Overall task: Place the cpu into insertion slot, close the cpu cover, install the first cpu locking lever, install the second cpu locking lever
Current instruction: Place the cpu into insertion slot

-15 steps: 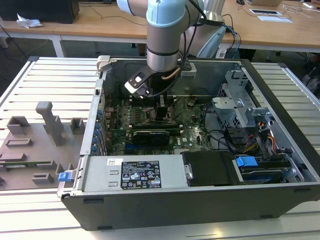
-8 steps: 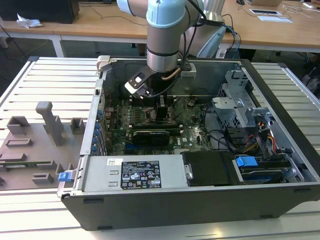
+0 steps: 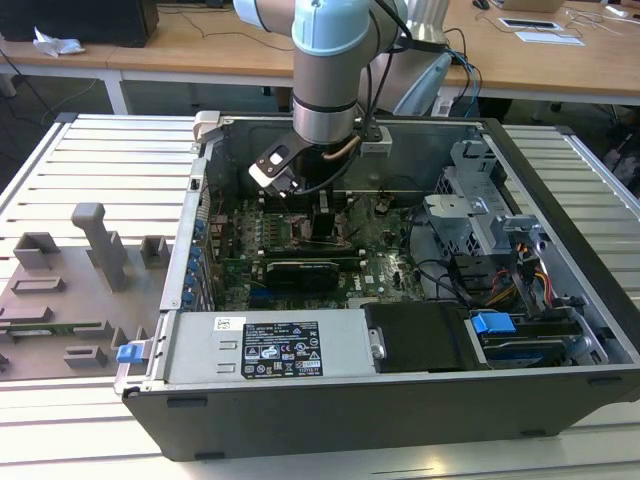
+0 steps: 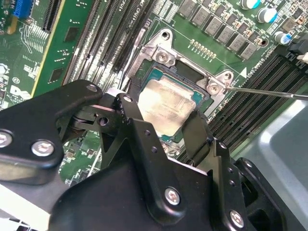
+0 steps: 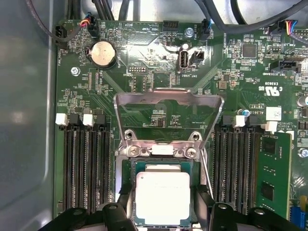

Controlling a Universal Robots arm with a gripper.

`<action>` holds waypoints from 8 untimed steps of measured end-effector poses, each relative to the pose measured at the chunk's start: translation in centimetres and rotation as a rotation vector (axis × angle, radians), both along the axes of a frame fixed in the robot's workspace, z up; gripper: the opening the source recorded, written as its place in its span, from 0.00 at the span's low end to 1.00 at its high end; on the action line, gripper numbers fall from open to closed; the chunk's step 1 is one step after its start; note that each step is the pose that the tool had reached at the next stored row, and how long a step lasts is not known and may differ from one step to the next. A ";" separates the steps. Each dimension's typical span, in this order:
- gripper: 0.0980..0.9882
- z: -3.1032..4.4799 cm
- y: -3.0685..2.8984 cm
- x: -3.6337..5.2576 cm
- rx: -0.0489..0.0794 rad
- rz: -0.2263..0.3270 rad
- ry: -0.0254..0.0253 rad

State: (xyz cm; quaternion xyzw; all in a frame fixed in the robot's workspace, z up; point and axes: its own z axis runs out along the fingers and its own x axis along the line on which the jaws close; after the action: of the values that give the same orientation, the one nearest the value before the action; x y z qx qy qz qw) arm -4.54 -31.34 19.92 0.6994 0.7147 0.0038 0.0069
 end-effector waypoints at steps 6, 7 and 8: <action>0.59 -0.05 0.18 -0.29 0.009 0.000 0.0000; 0.59 -0.04 0.18 -0.34 0.009 0.000 0.0000; 0.59 0.02 0.17 -0.35 0.009 0.000 0.0002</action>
State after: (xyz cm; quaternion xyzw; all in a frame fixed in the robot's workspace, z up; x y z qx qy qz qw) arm -4.89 -31.17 19.94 0.6995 0.7146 0.0070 0.0037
